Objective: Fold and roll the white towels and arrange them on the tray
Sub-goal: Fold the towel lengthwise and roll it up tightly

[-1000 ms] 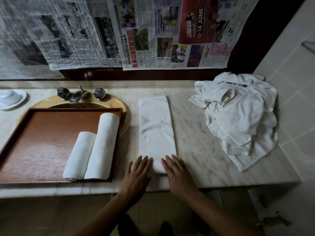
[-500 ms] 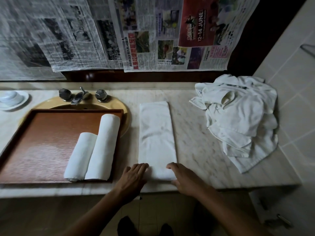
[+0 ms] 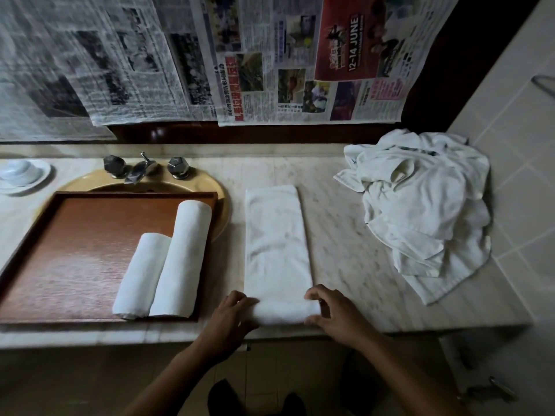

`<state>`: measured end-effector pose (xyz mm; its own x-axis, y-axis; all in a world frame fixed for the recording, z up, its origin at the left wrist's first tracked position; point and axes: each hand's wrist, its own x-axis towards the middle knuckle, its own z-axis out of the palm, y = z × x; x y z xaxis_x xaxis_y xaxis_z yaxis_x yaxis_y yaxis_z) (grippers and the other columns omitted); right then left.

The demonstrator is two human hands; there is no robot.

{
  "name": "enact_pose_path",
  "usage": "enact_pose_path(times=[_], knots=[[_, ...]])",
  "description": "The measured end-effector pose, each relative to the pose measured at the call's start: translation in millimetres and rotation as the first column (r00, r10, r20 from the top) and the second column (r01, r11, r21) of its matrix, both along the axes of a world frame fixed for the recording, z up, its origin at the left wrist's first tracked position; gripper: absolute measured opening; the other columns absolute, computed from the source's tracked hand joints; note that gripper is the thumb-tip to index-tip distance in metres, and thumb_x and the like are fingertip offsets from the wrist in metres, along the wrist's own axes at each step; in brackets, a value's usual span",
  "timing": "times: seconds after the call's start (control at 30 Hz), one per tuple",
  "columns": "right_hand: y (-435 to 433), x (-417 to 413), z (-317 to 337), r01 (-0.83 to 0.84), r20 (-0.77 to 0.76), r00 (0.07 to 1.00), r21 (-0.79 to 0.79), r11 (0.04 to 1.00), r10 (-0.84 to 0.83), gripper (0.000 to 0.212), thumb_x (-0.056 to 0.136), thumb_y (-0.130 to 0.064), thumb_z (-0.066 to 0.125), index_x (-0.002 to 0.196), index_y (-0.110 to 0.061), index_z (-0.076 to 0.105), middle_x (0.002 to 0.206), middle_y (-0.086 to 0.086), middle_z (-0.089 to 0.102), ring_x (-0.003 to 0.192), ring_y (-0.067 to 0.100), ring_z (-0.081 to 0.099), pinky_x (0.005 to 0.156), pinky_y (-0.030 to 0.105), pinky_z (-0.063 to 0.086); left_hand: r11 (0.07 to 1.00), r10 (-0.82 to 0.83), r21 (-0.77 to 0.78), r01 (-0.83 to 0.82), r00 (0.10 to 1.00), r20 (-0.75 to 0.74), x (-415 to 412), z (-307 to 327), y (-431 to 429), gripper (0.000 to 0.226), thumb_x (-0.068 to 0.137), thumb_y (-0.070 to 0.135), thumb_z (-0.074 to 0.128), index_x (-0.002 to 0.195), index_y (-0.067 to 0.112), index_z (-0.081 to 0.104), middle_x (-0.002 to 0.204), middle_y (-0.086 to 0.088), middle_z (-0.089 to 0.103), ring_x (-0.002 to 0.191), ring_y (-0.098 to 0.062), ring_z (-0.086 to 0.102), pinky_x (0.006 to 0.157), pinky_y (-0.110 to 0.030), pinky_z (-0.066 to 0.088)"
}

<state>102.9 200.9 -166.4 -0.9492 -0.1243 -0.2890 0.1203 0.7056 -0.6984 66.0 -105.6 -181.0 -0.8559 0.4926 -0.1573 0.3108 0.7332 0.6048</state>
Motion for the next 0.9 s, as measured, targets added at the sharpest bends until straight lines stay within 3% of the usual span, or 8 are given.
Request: enact_pose_path(times=[0.2,0.33,0.43,0.5,0.63,0.73,0.83,0.9], knots=[[-5,-4,2,0.124,-0.055,0.991,-0.006,0.992,-0.124,0.027,0.087,-0.043,0.077,0.111,-0.037,0.069,0.083,-0.008,0.059,0.085,0.005,0.056,0.082,0.032,0.050,0.966,0.186,0.147,-0.213,0.967,0.175,-3,14,4,0.044,0.089,0.043,0.076,0.125,0.037,0.051,0.114,0.017,0.057,0.082,-0.005,0.062,0.070,-0.012,0.046],[-18,-5,-11,0.214,-0.232,0.953,0.074,0.974,-0.192,0.038,0.081,-0.056,0.061,0.107,-0.032,0.075,0.101,-0.012,0.061,0.092,0.014,0.057,0.085,0.035,0.050,0.909,0.291,0.204,-0.362,0.905,0.311,-10,13,5,0.029,0.089,0.041,0.077,0.112,0.035,0.062,0.106,0.005,0.065,0.080,-0.010,0.066,0.072,-0.023,0.051],[-31,-2,-11,0.197,-0.422,0.899,0.149,0.969,-0.118,0.028,0.086,-0.028,0.068,0.113,-0.029,0.075,0.115,-0.006,0.061,0.103,0.019,0.058,0.086,0.035,0.051,0.865,0.349,0.236,-0.442,0.869,0.350,-11,11,6,0.024,0.088,0.044,0.078,0.108,0.036,0.068,0.103,0.002,0.070,0.085,-0.011,0.067,0.076,-0.030,0.053],[-43,1,-13,0.137,-0.517,0.856,0.205,0.969,-0.011,0.043,0.081,-0.002,0.063,0.115,-0.025,0.075,0.118,-0.002,0.063,0.107,0.022,0.058,0.086,0.034,0.053,0.852,0.384,0.230,-0.471,0.859,0.338,-10,13,9,0.021,0.087,0.045,0.079,0.104,0.035,0.070,0.101,0.005,0.071,0.085,-0.009,0.067,0.075,-0.029,0.053],[-59,14,-24,0.114,-0.564,0.823,0.268,0.957,0.060,0.060,0.081,0.004,0.041,0.124,-0.019,0.074,0.129,0.002,0.066,0.120,0.026,0.057,0.099,0.040,0.052,0.830,0.416,0.239,-0.503,0.846,0.333,-12,13,13,0.020,0.086,0.046,0.078,0.100,0.033,0.073,0.097,0.004,0.072,0.084,-0.013,0.070,0.075,-0.036,0.058],[-59,17,-26,0.049,-0.487,0.861,0.366,0.930,0.146,0.064,0.084,-0.001,0.035,0.138,-0.017,0.064,0.143,0.005,0.059,0.134,0.033,0.051,0.115,0.046,0.034,0.884,0.428,0.127,-0.450,0.888,0.168,-9,15,20,0.040,0.091,0.058,0.066,0.121,0.032,0.067,0.124,0.003,0.061,0.101,-0.012,0.064,0.079,-0.024,0.051],[-58,13,-24,0.000,-0.435,0.880,0.401,0.916,0.191,0.065,0.086,-0.005,0.037,0.147,-0.018,0.055,0.153,0.005,0.051,0.145,0.033,0.040,0.120,0.049,0.027,0.954,0.276,-0.070,-0.291,0.945,-0.175,3,12,31,0.070,0.095,0.072,0.045,0.155,0.039,0.032,0.159,0.007,0.030,0.141,-0.015,0.036,0.115,-0.044,0.035],[-57,10,-23,-0.018,-0.422,0.884,0.400,0.916,0.201,0.063,0.088,-0.007,0.039,0.149,-0.017,0.053,0.155,0.006,0.049,0.147,0.034,0.038,0.119,0.050,0.028,0.981,0.101,-0.136,-0.141,0.958,-0.267,8,5,38,0.077,0.097,0.072,0.036,0.162,0.038,0.014,0.169,0.008,0.012,0.155,-0.016,0.014,0.124,-0.048,0.018]])
